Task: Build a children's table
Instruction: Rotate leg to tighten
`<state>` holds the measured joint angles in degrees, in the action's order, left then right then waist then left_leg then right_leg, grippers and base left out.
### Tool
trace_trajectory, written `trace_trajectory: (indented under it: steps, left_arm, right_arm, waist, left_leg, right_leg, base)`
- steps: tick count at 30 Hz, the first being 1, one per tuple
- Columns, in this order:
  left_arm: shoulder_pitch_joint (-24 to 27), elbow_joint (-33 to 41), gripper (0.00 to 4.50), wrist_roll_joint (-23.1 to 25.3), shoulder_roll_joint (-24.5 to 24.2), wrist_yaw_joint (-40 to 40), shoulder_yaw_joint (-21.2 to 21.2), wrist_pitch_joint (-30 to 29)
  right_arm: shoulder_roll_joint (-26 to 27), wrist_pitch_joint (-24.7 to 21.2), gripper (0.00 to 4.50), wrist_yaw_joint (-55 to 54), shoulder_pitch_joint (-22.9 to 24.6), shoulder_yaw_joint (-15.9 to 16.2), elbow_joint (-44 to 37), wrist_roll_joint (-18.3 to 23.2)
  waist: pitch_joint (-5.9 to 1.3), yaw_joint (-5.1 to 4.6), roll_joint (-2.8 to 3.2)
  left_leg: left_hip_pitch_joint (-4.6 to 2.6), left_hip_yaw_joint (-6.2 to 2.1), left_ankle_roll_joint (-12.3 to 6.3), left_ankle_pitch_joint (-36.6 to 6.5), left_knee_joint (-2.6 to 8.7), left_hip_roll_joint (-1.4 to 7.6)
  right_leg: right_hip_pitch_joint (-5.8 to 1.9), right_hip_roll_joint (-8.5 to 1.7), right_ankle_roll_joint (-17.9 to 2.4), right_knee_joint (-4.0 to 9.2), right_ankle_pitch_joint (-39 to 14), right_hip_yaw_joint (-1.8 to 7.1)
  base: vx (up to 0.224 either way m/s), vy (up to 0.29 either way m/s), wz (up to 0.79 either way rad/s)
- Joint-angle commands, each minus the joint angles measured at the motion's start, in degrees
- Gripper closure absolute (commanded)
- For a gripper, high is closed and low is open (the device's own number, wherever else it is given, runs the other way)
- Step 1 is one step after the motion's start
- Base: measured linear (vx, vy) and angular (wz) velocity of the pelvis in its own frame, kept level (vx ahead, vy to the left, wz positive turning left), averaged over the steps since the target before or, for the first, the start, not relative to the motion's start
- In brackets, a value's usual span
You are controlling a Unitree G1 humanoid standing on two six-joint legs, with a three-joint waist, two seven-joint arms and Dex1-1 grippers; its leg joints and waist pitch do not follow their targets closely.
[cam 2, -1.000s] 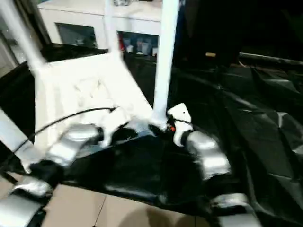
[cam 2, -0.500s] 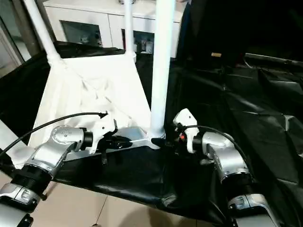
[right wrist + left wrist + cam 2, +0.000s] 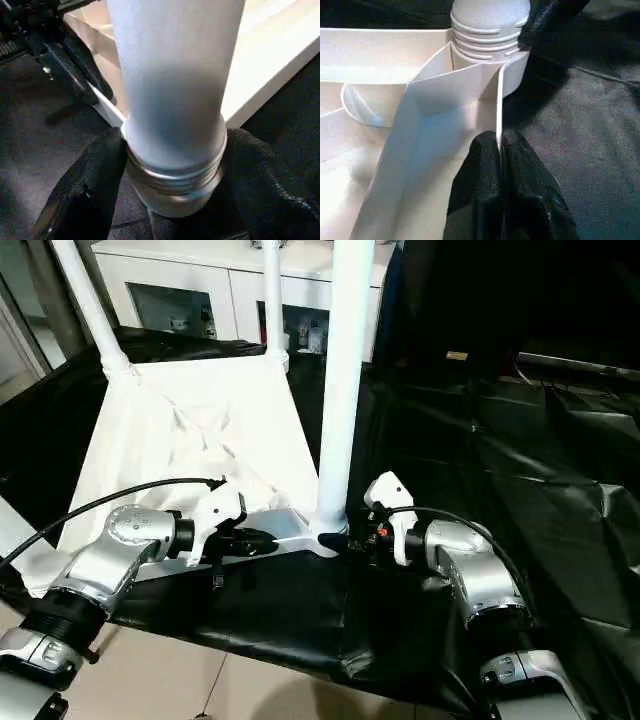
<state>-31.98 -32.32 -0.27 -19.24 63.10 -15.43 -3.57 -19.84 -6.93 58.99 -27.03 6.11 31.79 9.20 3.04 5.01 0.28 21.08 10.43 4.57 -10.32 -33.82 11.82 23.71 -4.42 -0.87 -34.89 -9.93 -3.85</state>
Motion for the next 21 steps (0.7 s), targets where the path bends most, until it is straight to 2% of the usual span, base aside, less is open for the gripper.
trace_trajectory:
  steps: [1,5,7,8,9,10,11,14,15,17,20,21]
  left_arm:
    - [-1.68,-0.77,4.50,0.43,2.53,-3.44,-0.04,0.35]
    - [-4.35,-4.86,4.50,3.10,6.05,-11.63,0.01,-0.37]
    - [-5.08,-5.92,4.50,3.82,7.04,-13.81,-0.06,-0.47]
    - [-5.79,-6.78,4.50,4.27,8.26,-15.72,-0.16,-1.02]
    - [-7.31,-8.56,4.50,5.08,10.98,-19.69,-0.33,-2.46]
    - [-7.71,-9.04,4.50,5.31,11.77,-20.75,-0.40,-2.83]
    - [-8.13,-9.64,4.50,6.01,12.57,-22.09,-0.82,-2.73]
    - [-8.72,-10.72,4.50,7.25,13.65,-23.46,-1.77,-1.79]
    - [-8.73,-10.82,4.50,7.42,13.93,-23.08,-2.02,-1.22]
    - [-8.67,-10.86,4.50,7.56,13.99,-22.63,-2.10,-0.39]
    - [-8.29,-10.60,4.50,7.27,13.18,-21.06,-1.97,0.62]
    - [-8.18,-10.55,4.50,7.19,12.95,-20.64,-1.93,1.07]
  right_arm:
    - [2.51,0.64,1.76,-5.82,0.23,-0.79,1.21,-0.31]
    - [6.59,-0.25,1.76,-18.80,-0.26,-2.49,4.28,-2.82]
    - [7.80,-0.69,1.76,-22.50,-0.53,-3.12,5.26,-3.35]
    - [9.10,-0.97,1.76,-27.29,-1.12,-3.97,6.50,-3.97]
    - [12.14,-1.96,1.77,-36.99,-2.62,-6.52,9.20,-4.01]
    - [13.10,-2.20,1.77,-39.62,-3.05,-7.43,9.91,-3.85]
    - [14.11,-1.91,1.77,-41.69,-3.55,-7.87,10.37,-3.95]
    - [15.53,-0.74,1.77,-44.29,-4.25,-7.65,10.82,-4.93]
    - [16.27,0.71,1.77,-43.46,-4.31,-6.96,10.26,-5.29]
    - [16.74,2.54,1.77,-42.25,-4.19,-5.64,9.25,-6.16]
    - [16.85,4.62,1.77,-39.34,-4.00,-5.83,8.21,-4.79]
    - [16.81,5.11,1.43,-38.70,-3.99,-6.11,8.01,-4.27]
  waist:
    - [-3.84,-0.01,-0.44]
    - [-3.58,-0.45,-0.45]
    - [-3.57,-0.68,-0.59]
    - [-3.51,-0.74,-0.41]
    - [-3.47,-0.99,-0.01]
    - [-3.46,-1.32,-0.24]
    - [-3.55,-1.42,-0.11]
    - [-3.57,-1.62,-0.14]
    - [-3.70,-1.54,-0.24]
    - [-3.74,-1.45,-0.26]
    - [-3.76,-1.44,-0.15]
    - [-3.79,-1.45,-0.19]
  left_leg:
    - [-0.51,-0.24,-2.65,-11.28,3.80,1.28]
    - [-0.77,-0.36,-0.78,-13.19,4.01,1.05]
    - [-0.65,-0.41,-0.62,-13.82,4.03,0.91]
    - [-0.74,-0.41,-0.60,-13.93,4.06,0.96]
    - [-0.80,-0.38,-0.37,-14.60,4.02,0.88]
    - [-0.83,-0.50,0.35,-14.96,4.17,0.74]
    - [-0.83,-0.65,0.57,-15.03,4.20,0.74]
    - [-0.74,-0.50,-0.51,-15.56,4.07,0.73]
    - [-0.49,-0.55,-0.74,-14.84,4.10,0.70]
    - [-0.43,-0.57,-1.17,-14.08,4.09,0.82]
    - [-0.35,-0.49,-1.80,-13.57,4.06,0.84]
    - [-0.30,-0.50,-1.93,-13.27,4.03,0.84]
  right_leg:
    - [-3.22,-3.44,-11.83,4.24,-13.26,2.40]
    - [-2.90,-3.47,-9.65,5.04,-19.63,2.35]
    - [-2.96,-3.51,-8.53,5.31,-21.60,2.32]
    - [-2.81,-3.51,-8.45,5.36,-21.79,2.37]
    - [-2.56,-3.49,-8.47,5.37,-22.29,2.44]
    - [-2.66,-3.33,-8.16,5.59,-23.43,2.20]
    - [-2.74,-3.41,-8.01,5.51,-23.46,2.17]
    - [-2.64,-3.34,-8.16,5.71,-21.69,2.30]
    - [-2.91,-3.39,-8.35,5.51,-20.52,2.28]
    - [-3.01,-3.43,-8.98,5.28,-18.40,2.29]
    - [-3.16,-3.43,-10.10,5.01,-15.75,2.30]
    - [-3.22,-3.43,-10.22,4.94,-15.44,2.31]
  base:
    - [0.000,0.000,0.00]
    - [0.000,0.000,0.00]
    - [0.000,0.000,0.00]
    - [0.000,0.000,0.00]
    - [0.000,0.000,0.00]
    - [0.000,0.000,0.00]
    - [0.000,0.000,0.00]
    - [0.000,0.000,0.00]
    - [0.000,0.000,0.00]
    - [0.000,0.000,0.00]
    - [0.000,0.000,0.00]
    - [0.000,0.000,0.00]
